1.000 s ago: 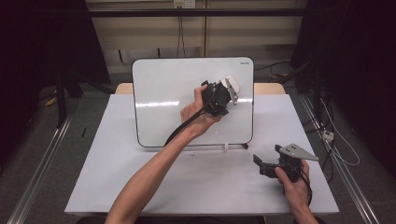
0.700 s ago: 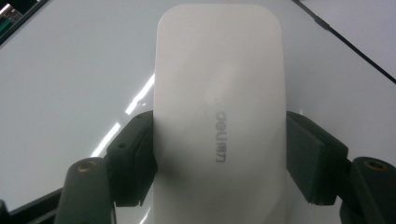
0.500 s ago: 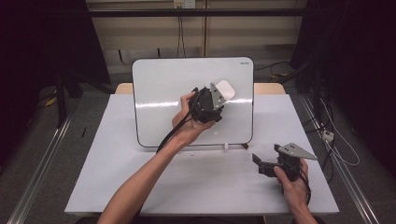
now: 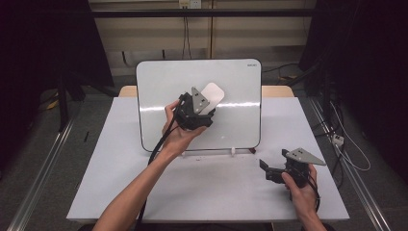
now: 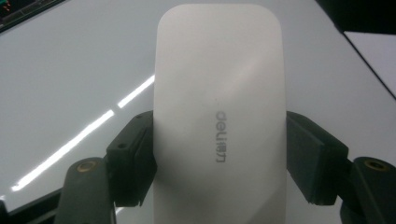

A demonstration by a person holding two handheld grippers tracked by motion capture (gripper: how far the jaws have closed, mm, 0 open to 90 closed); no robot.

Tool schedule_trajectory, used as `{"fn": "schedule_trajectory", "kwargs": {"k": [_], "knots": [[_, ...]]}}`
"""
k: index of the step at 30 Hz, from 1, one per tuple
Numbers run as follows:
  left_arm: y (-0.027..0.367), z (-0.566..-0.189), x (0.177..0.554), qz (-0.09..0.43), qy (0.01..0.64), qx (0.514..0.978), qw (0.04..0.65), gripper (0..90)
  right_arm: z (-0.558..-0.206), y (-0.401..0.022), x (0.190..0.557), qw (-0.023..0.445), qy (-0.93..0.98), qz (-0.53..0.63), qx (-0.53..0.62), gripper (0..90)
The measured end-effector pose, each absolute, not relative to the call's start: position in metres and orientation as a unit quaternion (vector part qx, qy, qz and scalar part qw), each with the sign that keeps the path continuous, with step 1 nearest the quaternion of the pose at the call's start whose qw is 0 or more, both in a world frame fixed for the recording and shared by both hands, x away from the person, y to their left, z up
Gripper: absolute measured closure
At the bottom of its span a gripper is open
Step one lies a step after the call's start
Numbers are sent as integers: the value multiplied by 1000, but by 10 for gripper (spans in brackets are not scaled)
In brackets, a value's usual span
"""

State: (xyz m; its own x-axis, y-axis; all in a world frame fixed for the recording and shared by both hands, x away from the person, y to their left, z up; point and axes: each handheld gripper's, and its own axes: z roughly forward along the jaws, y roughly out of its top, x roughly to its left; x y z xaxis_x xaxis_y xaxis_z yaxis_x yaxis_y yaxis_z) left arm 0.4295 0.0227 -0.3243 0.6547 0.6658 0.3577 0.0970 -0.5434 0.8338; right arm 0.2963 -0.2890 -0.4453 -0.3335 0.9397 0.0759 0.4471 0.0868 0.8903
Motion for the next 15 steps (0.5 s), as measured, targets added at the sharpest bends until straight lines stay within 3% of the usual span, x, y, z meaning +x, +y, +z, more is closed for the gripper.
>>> {"fn": "schedule_trajectory", "kwargs": {"k": [7, 15], "knots": [[45, -320, 421, 354, 234, 805, 415, 312, -445, -292, 298, 276, 680, 448, 511, 55], [87, -335, 421, 340, 279, 795, 418, 312, -446, -285, 301, 274, 686, 442, 510, 55]]}}
